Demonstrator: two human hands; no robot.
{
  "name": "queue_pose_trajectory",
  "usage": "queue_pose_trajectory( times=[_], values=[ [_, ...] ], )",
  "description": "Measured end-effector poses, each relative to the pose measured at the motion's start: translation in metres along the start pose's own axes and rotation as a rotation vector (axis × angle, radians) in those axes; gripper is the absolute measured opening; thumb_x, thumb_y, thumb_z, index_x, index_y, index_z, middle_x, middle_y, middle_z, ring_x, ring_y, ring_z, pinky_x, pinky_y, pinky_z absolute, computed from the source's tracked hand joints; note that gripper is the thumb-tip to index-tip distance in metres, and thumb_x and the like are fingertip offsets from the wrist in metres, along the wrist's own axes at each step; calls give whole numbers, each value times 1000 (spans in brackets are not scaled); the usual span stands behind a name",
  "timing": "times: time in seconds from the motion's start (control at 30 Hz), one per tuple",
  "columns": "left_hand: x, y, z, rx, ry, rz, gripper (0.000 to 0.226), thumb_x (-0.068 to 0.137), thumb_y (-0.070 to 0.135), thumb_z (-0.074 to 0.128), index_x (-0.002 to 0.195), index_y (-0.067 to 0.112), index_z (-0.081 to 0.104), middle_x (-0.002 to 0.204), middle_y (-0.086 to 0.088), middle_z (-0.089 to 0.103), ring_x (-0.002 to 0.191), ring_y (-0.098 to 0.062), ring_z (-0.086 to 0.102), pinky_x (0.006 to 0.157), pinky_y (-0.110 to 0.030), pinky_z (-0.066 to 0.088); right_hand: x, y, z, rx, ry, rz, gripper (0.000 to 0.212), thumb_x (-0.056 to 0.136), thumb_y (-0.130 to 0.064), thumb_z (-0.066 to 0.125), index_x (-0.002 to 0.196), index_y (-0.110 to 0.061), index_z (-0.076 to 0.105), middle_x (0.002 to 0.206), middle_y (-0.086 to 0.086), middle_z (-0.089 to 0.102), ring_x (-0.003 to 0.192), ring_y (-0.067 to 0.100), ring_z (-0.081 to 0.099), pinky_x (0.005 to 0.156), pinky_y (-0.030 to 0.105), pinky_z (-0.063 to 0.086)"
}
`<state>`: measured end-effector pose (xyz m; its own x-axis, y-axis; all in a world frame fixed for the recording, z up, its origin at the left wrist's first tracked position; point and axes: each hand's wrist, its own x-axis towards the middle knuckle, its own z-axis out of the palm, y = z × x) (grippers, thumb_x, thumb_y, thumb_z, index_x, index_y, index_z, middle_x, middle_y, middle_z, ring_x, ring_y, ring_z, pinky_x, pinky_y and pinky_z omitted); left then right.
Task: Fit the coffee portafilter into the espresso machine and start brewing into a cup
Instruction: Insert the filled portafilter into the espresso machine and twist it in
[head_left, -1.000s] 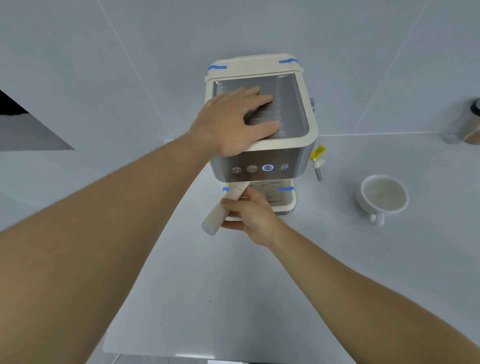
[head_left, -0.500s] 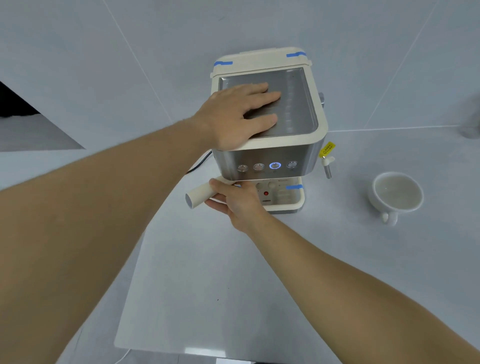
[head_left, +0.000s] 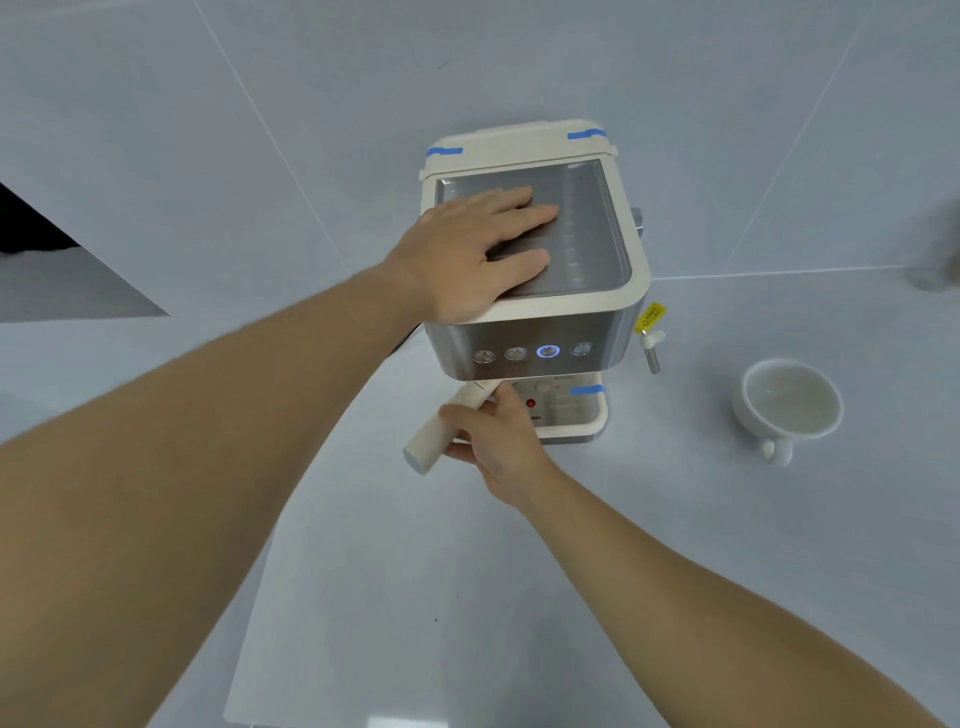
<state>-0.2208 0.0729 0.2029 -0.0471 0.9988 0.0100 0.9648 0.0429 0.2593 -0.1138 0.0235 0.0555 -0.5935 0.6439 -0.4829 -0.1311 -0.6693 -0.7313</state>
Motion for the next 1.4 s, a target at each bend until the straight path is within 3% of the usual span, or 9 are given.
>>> queue_pose_trajectory(
  times=[0.27,0.37,0.47,0.6,0.7,1.1,1.4],
  values=[
    [0,0,1,2,14,13,64,87,58,35,149,40,38,162,8,30,149,-12,25,121,-38,17,-19,-9,-36,-97,-112,25,43,83,5,58,124,-8,55,101,17,59,74,27,67,64,36,57],
    [-1,1,-1,-4,14,8,62,88,58,37,147,39,41,160,8,34,147,-13,28,120,-40,20,-23,-7,-33,0,-105,44,30,90,-2,57,117,-15,59,105,16,54,72,29,65,69,45,58],
    [2,14,1,7,6,-10,56,90,58,37,138,33,47,144,6,50,133,-19,40,115,-47,26,-31,-7,-27,134,-83,72,17,98,-11,53,113,-18,58,103,16,52,71,30,66,68,48,59],
    [-2,26,8,11,-9,-126,59,90,65,34,144,41,36,163,8,26,151,-21,17,123,-48,8,-38,-7,-21,124,-34,82,10,101,-16,47,107,-19,55,77,13,58,63,26,56,65,40,54],
    [-6,24,6,35,-27,-118,60,92,65,31,149,46,26,167,10,15,154,-20,8,123,-45,3,-40,-11,-30,63,-15,101,11,102,-21,46,101,-16,56,71,11,53,57,24,50,58,35,48],
    [-4,25,6,49,-28,-112,60,93,66,30,150,48,24,166,11,16,154,-18,8,124,-46,2,-44,-43,-70,-69,-159,265,12,101,-20,48,110,-15,56,71,13,55,60,27,52,61,38,48],
    [-4,25,7,47,-21,-115,61,93,65,32,150,47,25,166,11,16,154,-18,9,124,-45,3,-52,-43,-74,-106,-151,269,15,101,-16,50,108,-5,57,79,13,60,69,26,59,69,41,55]
  ],
)
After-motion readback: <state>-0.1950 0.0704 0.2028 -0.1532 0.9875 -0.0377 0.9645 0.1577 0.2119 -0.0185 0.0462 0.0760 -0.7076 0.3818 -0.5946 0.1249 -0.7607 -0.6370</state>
